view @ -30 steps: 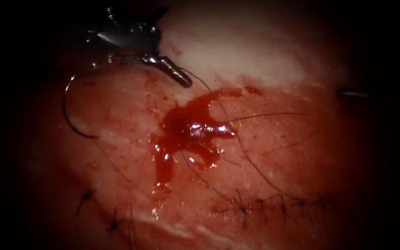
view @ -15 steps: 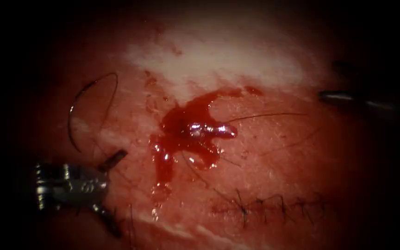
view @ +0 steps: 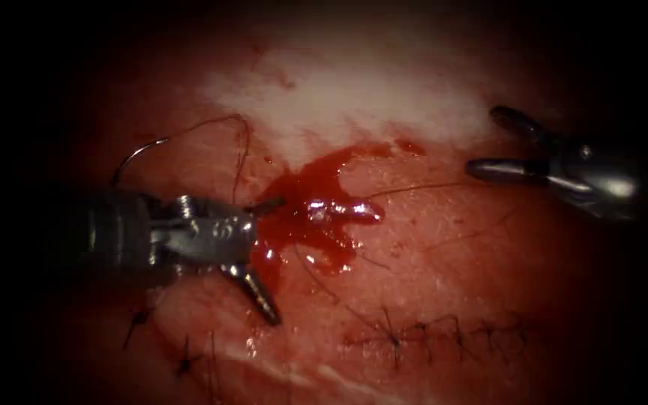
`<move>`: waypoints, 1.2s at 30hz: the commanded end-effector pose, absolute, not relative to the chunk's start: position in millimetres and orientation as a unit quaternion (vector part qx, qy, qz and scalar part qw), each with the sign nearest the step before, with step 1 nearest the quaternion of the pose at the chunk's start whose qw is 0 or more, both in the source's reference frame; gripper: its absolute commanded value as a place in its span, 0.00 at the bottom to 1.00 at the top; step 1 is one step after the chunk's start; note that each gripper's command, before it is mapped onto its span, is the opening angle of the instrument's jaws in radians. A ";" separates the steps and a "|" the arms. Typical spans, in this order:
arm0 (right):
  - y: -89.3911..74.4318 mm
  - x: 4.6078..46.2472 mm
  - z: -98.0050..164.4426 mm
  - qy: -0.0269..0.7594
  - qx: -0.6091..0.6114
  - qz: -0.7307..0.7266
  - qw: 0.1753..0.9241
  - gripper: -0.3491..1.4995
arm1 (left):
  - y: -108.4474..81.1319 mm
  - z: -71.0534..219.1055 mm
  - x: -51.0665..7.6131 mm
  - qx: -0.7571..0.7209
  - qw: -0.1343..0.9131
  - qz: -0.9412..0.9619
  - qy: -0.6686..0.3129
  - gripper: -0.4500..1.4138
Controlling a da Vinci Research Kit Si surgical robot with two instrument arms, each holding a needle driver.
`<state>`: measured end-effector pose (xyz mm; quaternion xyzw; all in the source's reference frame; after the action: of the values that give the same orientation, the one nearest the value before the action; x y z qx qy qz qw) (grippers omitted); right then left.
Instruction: Wound Closure
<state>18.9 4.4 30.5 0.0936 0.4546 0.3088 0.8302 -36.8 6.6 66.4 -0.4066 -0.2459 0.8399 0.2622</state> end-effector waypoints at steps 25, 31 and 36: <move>-0.1 17.5 26.1 0.412 0.201 0.331 0.825 0.84 | 11.5 65.4 -44.6 -0.438 0.283 0.839 -0.157 0.77; -3.6 20.6 21.9 0.345 0.295 0.363 0.814 0.83 | 10.9 66.7 -44.4 -0.428 0.274 0.849 -0.146 0.77; -4.4 22.9 22.1 0.340 0.331 0.383 0.792 0.79 | 10.5 66.2 -44.3 -0.421 0.269 0.855 -0.138 0.77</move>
<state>22.1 -3.9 21.7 0.3325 0.3378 0.3854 0.7917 -43.8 10.7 65.6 -0.4197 -0.1363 0.8563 0.2684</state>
